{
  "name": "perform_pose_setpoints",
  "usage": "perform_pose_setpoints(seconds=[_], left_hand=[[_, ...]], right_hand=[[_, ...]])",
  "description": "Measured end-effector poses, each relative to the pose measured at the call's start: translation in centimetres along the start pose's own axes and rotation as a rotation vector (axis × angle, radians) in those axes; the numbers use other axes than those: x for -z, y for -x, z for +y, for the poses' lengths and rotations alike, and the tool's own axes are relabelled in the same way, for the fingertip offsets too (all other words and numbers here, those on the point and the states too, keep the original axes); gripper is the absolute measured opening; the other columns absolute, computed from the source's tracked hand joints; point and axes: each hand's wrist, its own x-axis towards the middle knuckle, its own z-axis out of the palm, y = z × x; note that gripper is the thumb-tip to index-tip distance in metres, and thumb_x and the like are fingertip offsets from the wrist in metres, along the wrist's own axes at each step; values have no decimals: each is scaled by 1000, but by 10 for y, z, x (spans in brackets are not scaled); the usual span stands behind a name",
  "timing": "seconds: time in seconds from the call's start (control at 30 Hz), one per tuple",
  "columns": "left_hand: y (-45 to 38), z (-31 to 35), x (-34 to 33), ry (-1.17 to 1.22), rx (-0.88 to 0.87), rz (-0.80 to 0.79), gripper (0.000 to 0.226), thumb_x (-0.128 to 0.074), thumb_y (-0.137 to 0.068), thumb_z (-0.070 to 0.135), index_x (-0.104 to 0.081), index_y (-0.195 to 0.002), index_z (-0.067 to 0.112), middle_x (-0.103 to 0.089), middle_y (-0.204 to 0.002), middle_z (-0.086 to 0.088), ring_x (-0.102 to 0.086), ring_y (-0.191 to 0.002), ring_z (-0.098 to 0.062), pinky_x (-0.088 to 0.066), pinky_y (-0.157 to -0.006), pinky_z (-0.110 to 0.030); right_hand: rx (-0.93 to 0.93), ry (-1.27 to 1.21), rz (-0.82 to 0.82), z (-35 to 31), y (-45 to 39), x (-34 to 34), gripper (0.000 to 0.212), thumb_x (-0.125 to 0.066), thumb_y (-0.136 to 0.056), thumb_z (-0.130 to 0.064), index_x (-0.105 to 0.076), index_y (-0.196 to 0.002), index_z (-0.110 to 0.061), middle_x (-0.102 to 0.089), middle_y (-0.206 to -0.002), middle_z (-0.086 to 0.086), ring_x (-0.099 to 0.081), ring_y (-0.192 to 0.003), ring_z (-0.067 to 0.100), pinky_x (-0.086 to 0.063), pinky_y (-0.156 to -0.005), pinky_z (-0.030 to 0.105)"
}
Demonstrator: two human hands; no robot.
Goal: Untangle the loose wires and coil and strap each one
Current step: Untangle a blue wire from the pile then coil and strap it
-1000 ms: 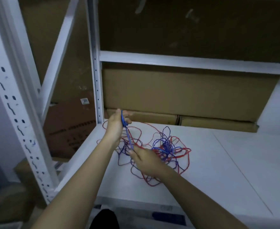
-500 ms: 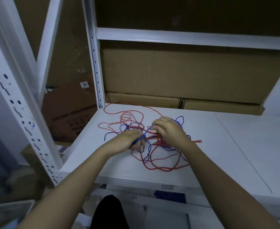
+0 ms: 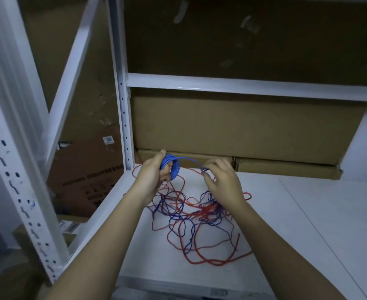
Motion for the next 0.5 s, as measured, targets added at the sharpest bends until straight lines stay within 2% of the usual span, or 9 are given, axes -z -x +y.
perform_pose_setpoints(seconds=[0.03, 0.1, 0.2, 0.27, 0.3, 0.37, 0.43, 0.5], left_hand=[[-5, 7, -4, 60, -22, -2, 46, -30, -105, 27, -42, -63, 13, -23, -40, 5, -17, -38, -9, -28, -45, -19], [-13, 18, -8, 132, -44, -14, 46, -28, -106, 26, -43, -65, 11, -23, -39, 5, -16, -36, -8, -28, -41, -18], [-19, 28, -19, 67, -67, -43, 47, -28, -106, 27, -46, -66, 9, -23, -38, 6, -19, -35, -8, -30, -42, -19], [-21, 35, -30, 29, -88, -51, 46, -28, -105, 28, -46, -67, 10, -24, -39, 6, -21, -37, -10, -31, -46, -22], [-23, 40, -35, 29, -103, -47, 46, -27, -105, 28, -45, -67, 10, -24, -39, 5, -21, -37, -10, -31, -48, -24], [-29, 56, -44, 32, -130, -18, 46, -28, -105, 28, -45, -67, 11, -27, -39, 4, -23, -39, -11, -31, -51, -25], [-36, 75, -52, -61, -181, 25, 46, -29, -105, 29, -45, -65, 13, -29, -41, 3, -26, -41, -13, -34, -51, -25], [-46, 90, -58, -233, -248, 77, 45, -31, -104, 30, -48, -65, 14, -36, -42, 5, -32, -41, -11, -38, -49, -20]], right_hand=[[2, 50, 37, 5, -6, 5, 15, -72, -81, -6, -71, -96, -4, -65, -96, 7, -53, -96, 26, -46, -81, 36], [-80, 88, 1, 11, -13, 12, 21, -74, -82, -18, -73, -100, -7, -65, -97, 8, -52, -96, 29, -44, -80, 37], [-216, 224, -137, 18, -31, 24, 21, -65, -89, -27, -73, -106, -18, -55, -98, 11, -48, -98, 32, -40, -75, 36], [-195, 262, -237, 19, -52, 31, 20, -57, -94, -25, -72, -104, -16, -48, -91, 8, -52, -93, 31, -38, -68, 34], [-180, 225, -265, 18, -64, 36, 20, -56, -95, -22, -71, -101, -12, -49, -87, 8, -54, -88, 31, -37, -65, 33], [-199, 62, -219, 15, -92, 47, 17, -58, -93, -14, -71, -92, -3, -56, -76, 9, -55, -71, 25, -33, -60, 29], [-333, -218, -118, 11, -126, 61, 14, -61, -90, -7, -69, -85, 3, -58, -68, 8, -50, -56, 14, -37, -56, 22], [-447, -487, -27, 5, -158, 75, 6, -63, -89, -4, -67, -84, -2, -60, -67, 6, -52, -50, 6, -44, -57, 22]])
